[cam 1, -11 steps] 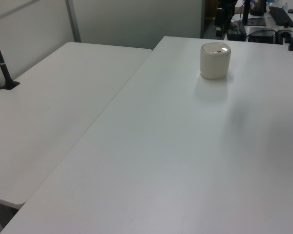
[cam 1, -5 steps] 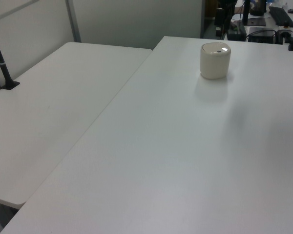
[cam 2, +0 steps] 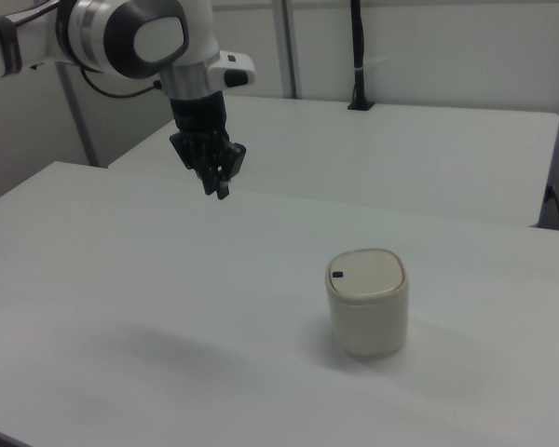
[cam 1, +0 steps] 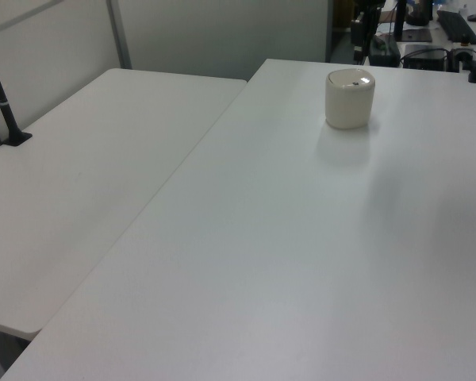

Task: Open the trash bin
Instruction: 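Move the gripper toward the cream trash bin and lower it, then lower the gripper onto the bin lid edge and grip it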

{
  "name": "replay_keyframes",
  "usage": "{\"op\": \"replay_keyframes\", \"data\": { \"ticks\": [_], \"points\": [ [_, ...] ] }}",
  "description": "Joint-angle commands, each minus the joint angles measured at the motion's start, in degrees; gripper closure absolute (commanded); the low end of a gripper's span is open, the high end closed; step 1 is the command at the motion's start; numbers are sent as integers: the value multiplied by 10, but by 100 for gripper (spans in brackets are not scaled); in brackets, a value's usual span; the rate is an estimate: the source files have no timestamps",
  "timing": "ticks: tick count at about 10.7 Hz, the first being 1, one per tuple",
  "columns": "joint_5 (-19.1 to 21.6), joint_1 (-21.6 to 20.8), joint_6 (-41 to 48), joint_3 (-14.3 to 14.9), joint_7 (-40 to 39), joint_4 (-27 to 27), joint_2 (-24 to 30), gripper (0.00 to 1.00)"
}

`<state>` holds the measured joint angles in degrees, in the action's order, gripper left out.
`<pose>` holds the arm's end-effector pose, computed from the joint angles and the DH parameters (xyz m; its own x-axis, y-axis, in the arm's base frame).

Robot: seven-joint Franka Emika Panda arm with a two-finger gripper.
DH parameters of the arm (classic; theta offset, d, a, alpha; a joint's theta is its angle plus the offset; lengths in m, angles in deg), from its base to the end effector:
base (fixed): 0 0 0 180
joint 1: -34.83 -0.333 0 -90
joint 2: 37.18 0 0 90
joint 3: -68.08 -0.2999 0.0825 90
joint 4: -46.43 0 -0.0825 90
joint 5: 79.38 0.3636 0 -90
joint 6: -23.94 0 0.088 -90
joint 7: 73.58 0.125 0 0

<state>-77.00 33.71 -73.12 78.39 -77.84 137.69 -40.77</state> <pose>0.5569 -0.0826 0.5577 0.9951 -0.0901 0.0417 -0.0890 -0.9957 -0.0272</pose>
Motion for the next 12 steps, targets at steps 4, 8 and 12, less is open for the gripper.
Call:
{"op": "replay_keyframes", "data": {
  "ticks": [4, 8, 12],
  "points": [
    [-2, 10, -143, 36, 113, 5, -33, 100],
    [0, 46, -231, 58, 108, 8, -84, 100],
    [8, 61, -237, 80, 45, 36, -108, 100]
  ]
}}
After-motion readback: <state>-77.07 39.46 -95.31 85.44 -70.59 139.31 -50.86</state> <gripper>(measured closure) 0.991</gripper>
